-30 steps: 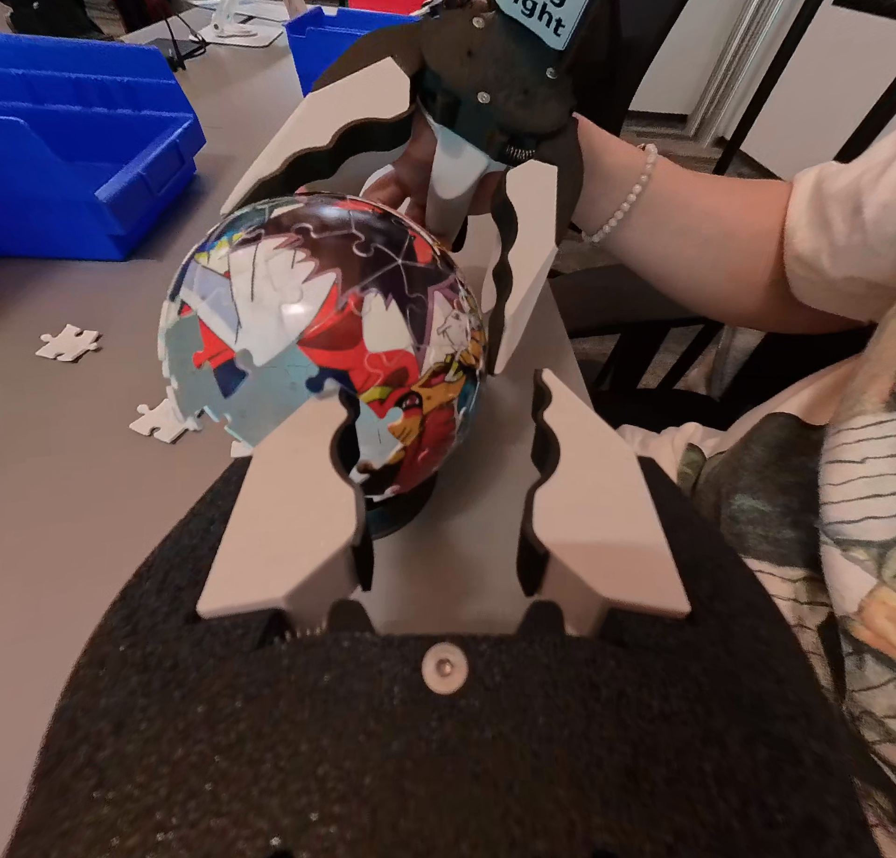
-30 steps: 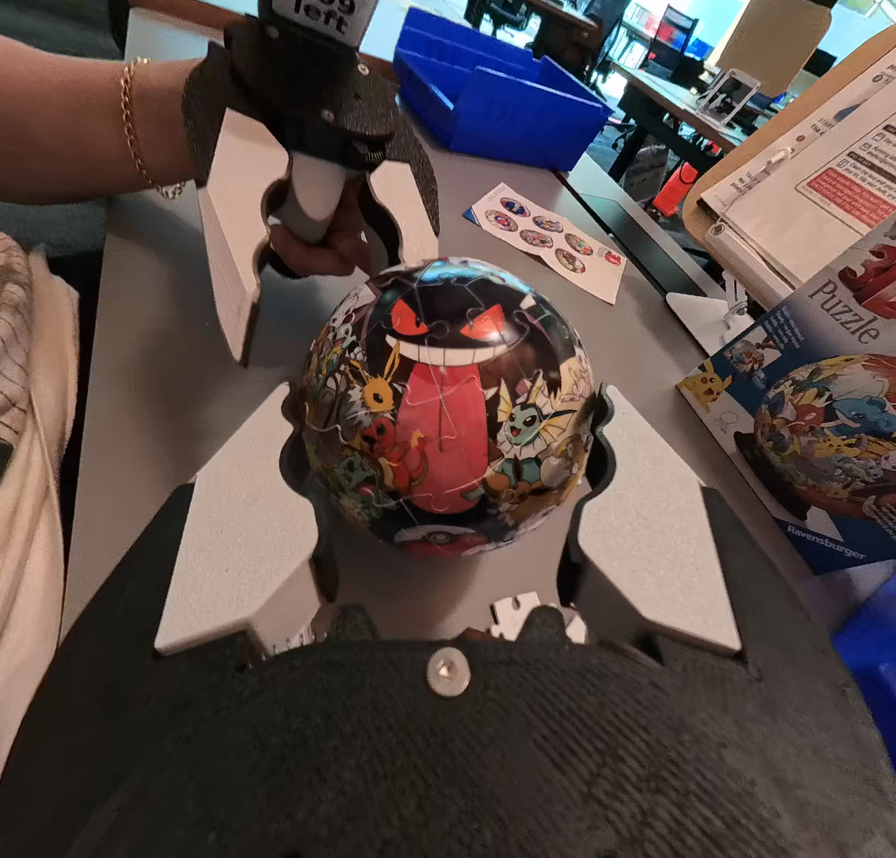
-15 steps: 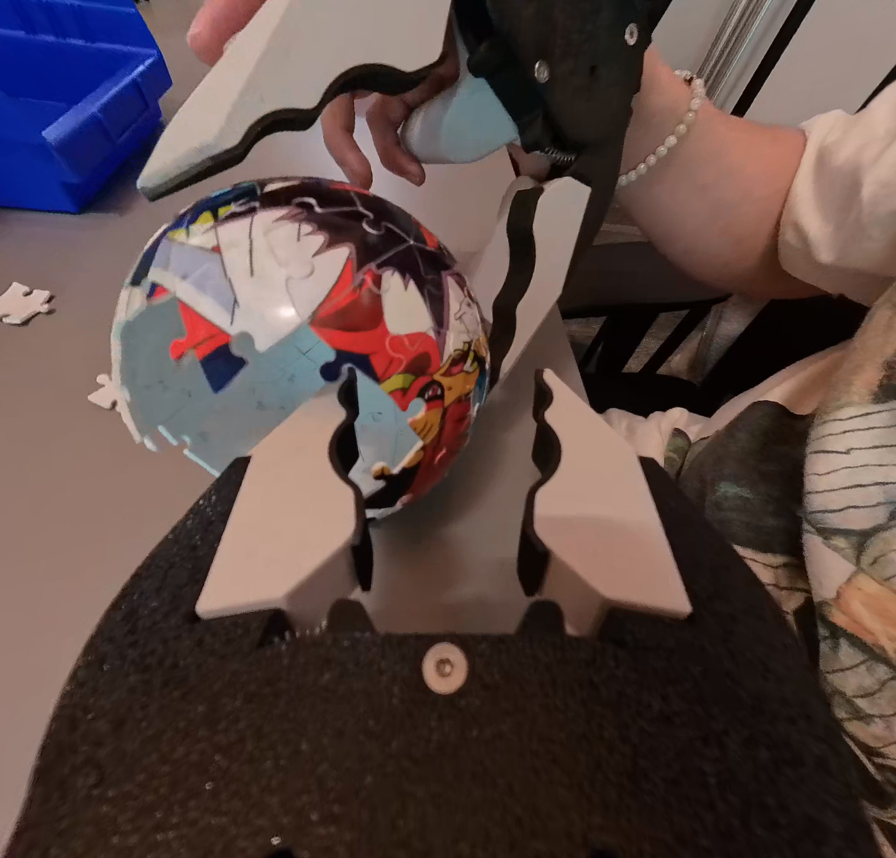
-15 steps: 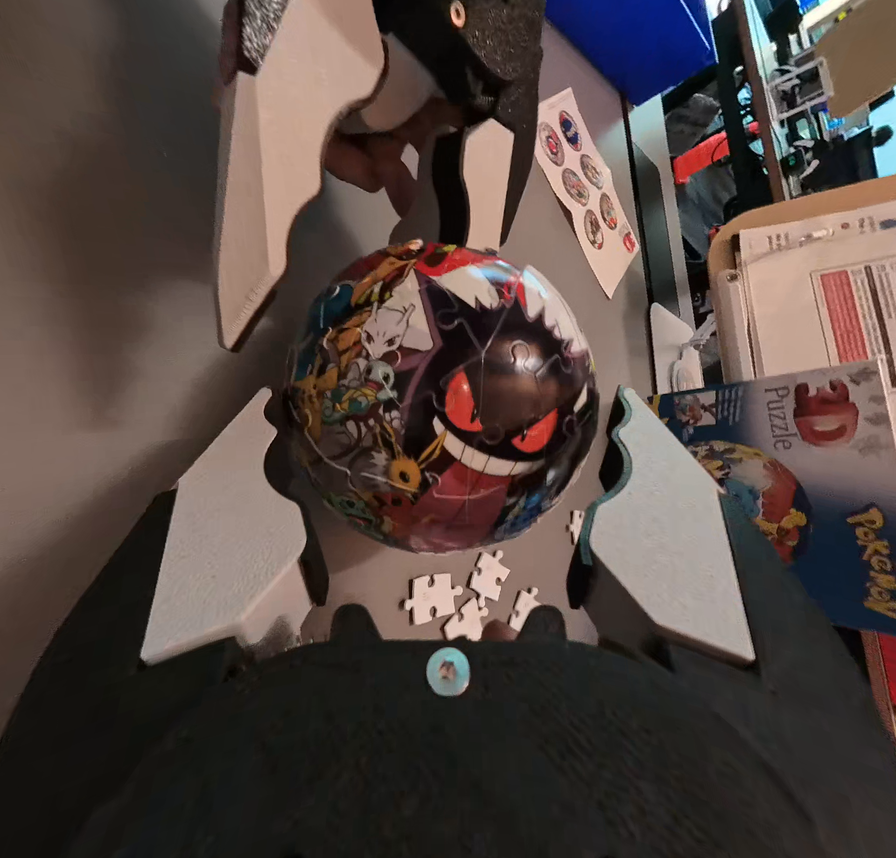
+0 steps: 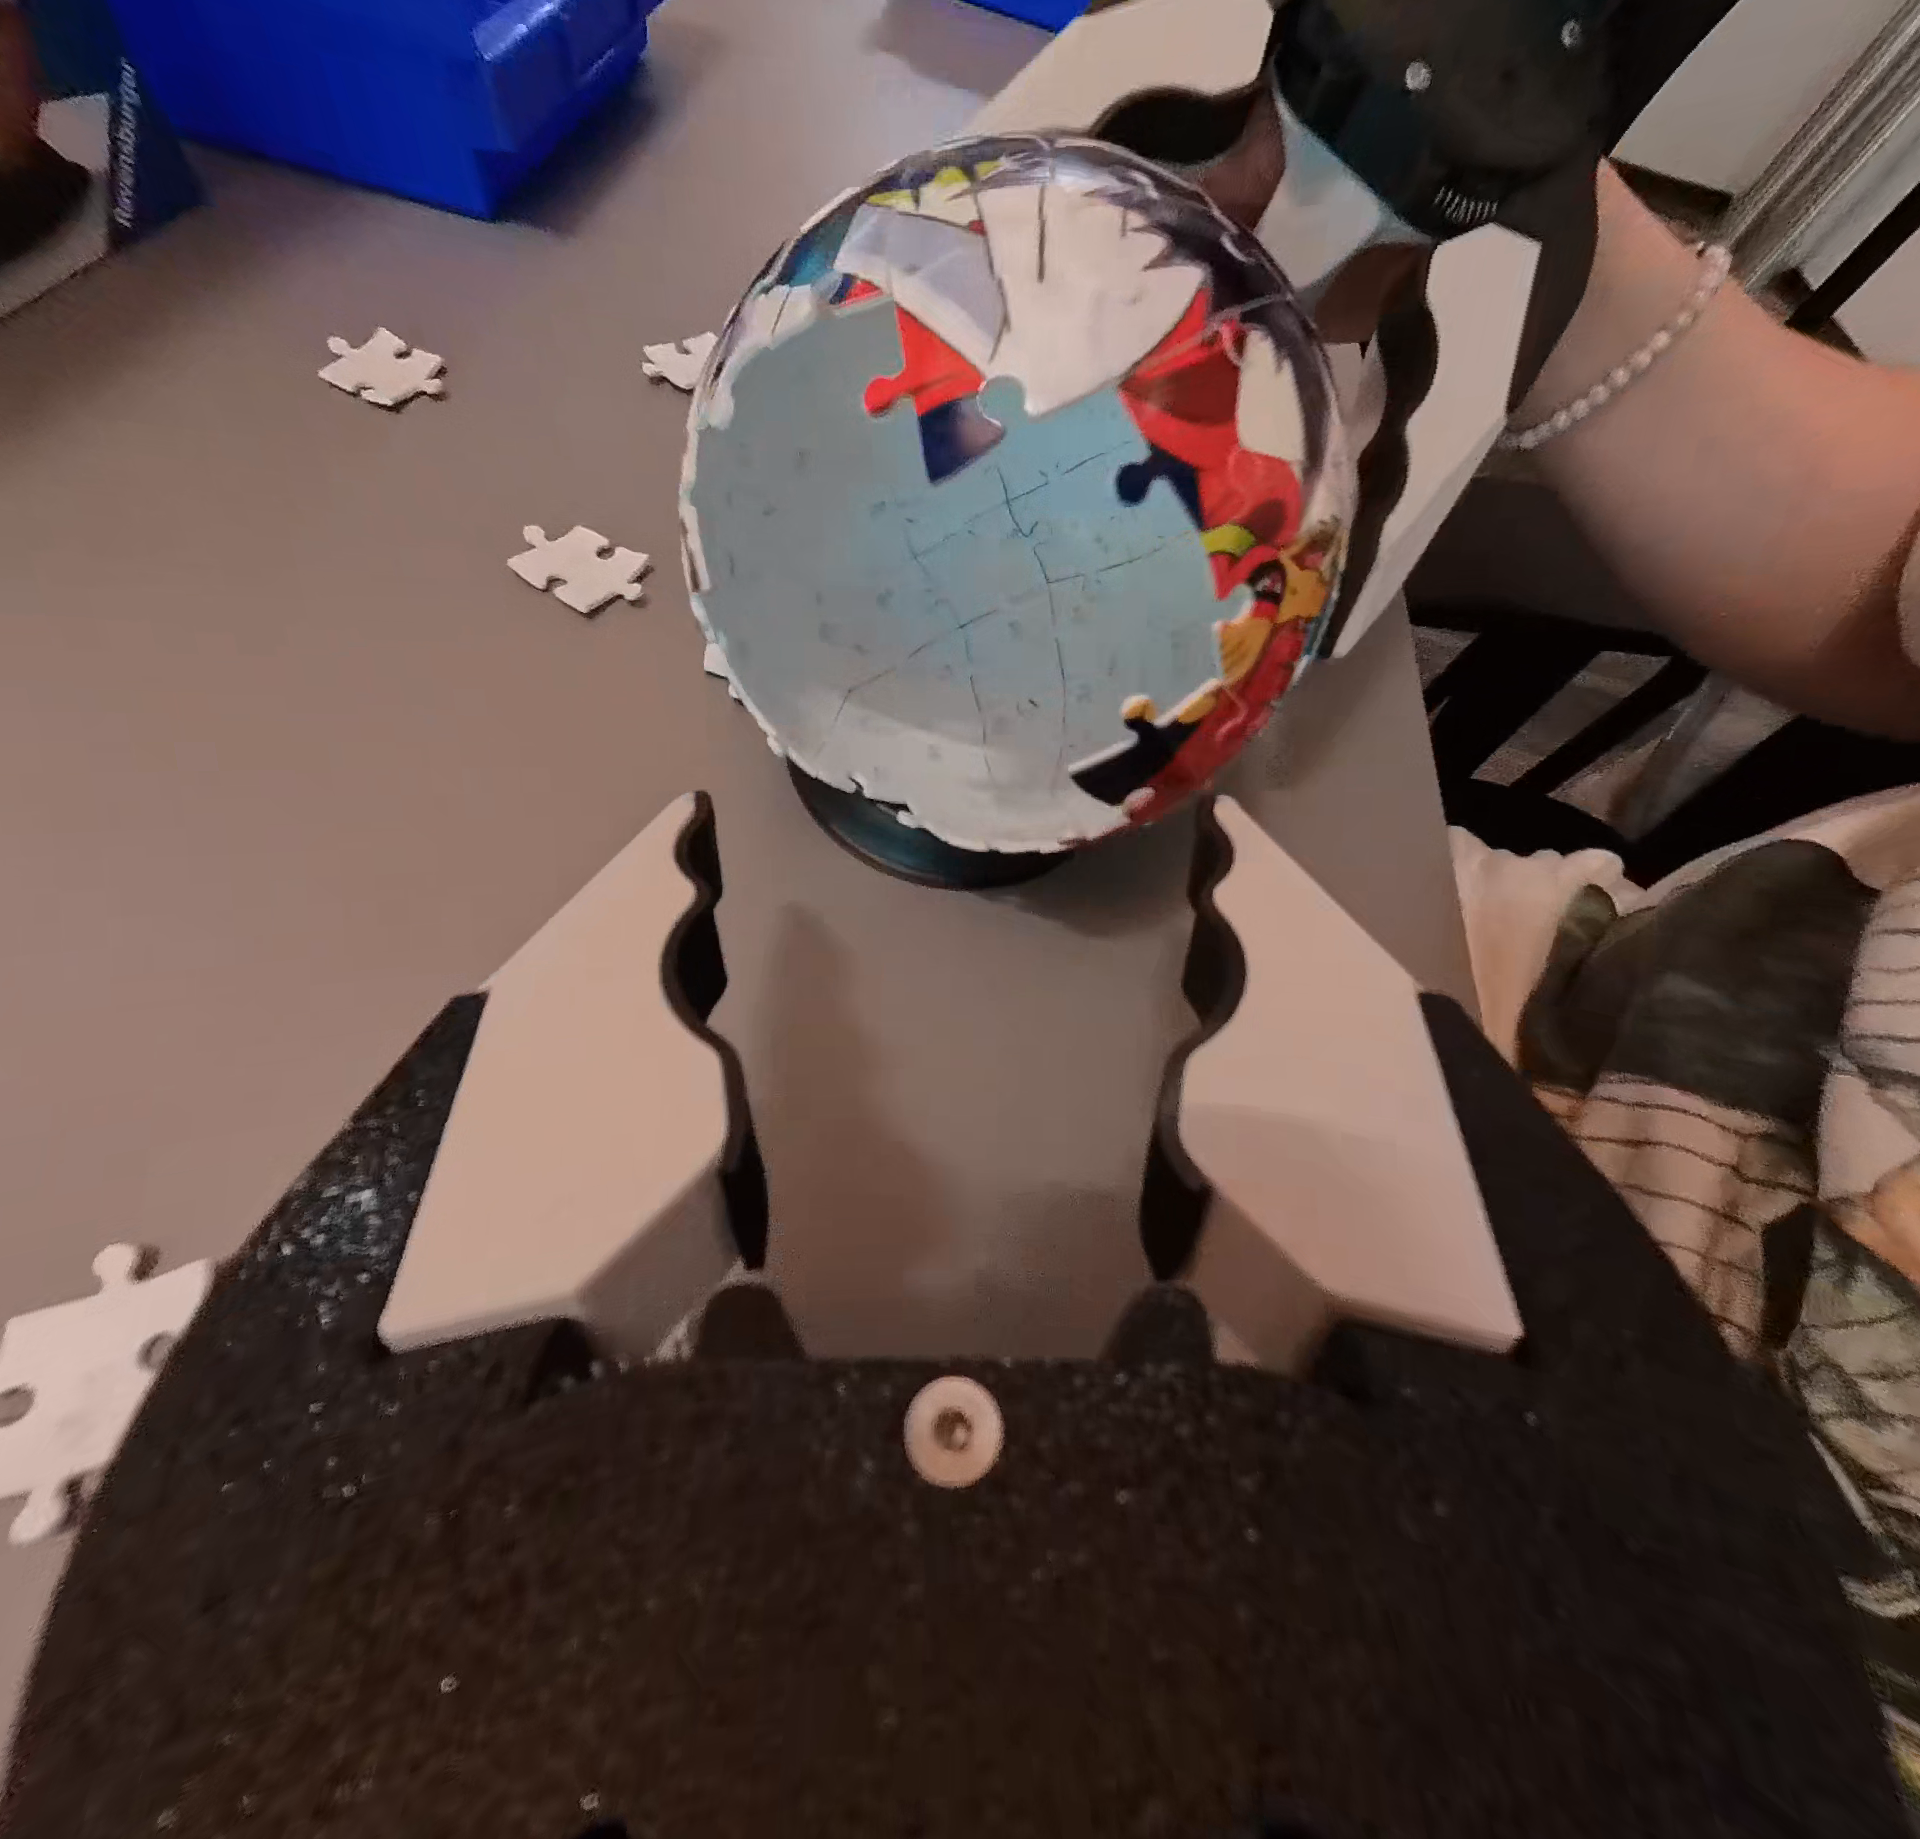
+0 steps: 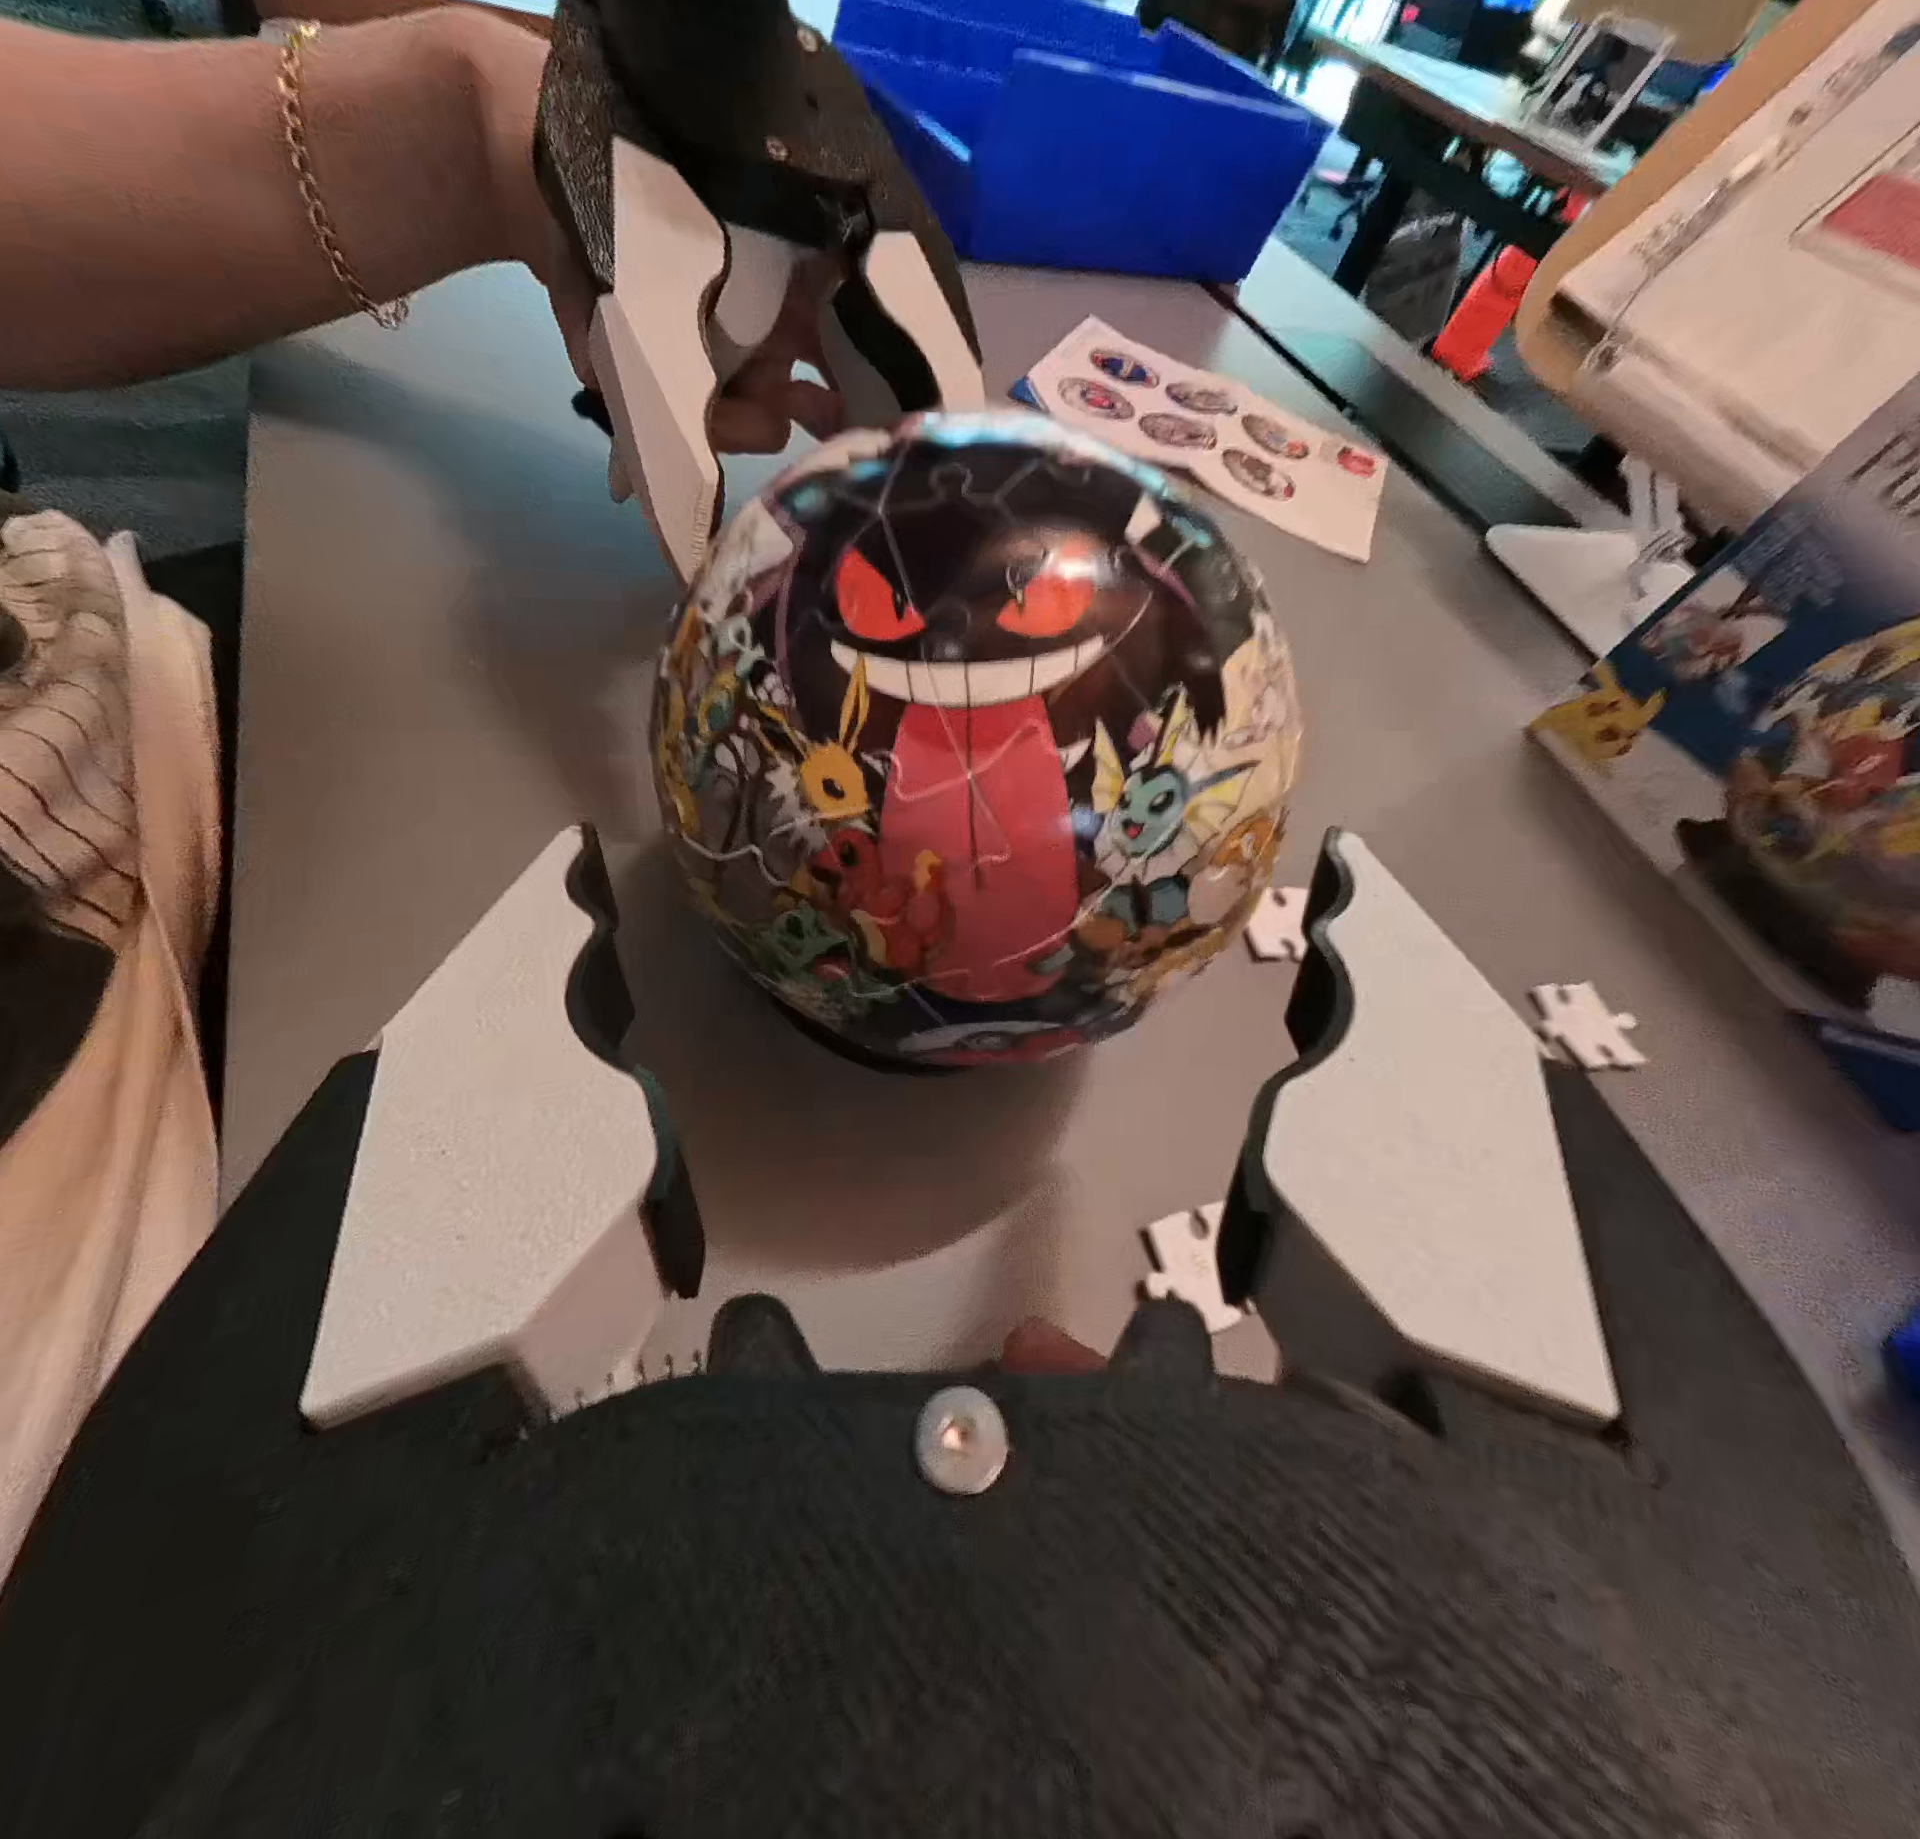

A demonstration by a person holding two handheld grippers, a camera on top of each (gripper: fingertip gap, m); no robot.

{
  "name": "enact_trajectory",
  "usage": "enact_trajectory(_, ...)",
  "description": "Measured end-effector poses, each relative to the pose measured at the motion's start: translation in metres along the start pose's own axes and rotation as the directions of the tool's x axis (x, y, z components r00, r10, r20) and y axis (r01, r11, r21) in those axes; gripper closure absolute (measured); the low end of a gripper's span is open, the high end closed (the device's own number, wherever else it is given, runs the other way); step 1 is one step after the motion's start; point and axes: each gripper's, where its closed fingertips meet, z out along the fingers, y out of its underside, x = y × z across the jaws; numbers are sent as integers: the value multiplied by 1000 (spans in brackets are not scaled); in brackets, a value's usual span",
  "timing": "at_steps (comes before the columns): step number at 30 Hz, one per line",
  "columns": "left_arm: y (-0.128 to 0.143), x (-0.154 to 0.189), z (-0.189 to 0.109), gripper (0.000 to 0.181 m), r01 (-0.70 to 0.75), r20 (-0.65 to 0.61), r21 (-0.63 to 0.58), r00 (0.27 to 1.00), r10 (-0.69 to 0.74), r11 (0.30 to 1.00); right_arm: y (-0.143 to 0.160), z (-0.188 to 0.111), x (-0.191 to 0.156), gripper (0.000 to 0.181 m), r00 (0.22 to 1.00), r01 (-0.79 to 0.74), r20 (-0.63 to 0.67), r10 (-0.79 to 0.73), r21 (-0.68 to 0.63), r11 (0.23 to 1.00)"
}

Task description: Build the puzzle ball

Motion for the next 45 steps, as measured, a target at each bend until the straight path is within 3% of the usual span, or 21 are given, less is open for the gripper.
enact_trajectory(7, 1, -2, 23, 58, -88, -28, -33, 996, 87, 996, 19, 16, 1, 49, 1000, 21, -7, -22, -84, 996)
enact_trajectory(16, -8, 6, 45, 54, -154, -91, -34, 984, 151, 987, 13, 17, 6, 51, 996, 73, -41, -74, -19, 997)
enact_trajectory(33, -17, 15, 79, 54, -212, -75, -27, 975, 209, 977, 7, -11, 12, 51, 959, 276, -34, -280, -86, 957)
enact_trajectory(42, -13, 14, 83, 53, -203, -74, -61, 977, 198, 977, 9, -13, 11, 51, 963, 263, -45, -267, -73, 962)
enact_trajectory(45, -12, 14, 83, 53, -206, -82, -64, 976, 200, 976, 1, -14, 12, 50, 975, 209, -71, -210, -15, 978)
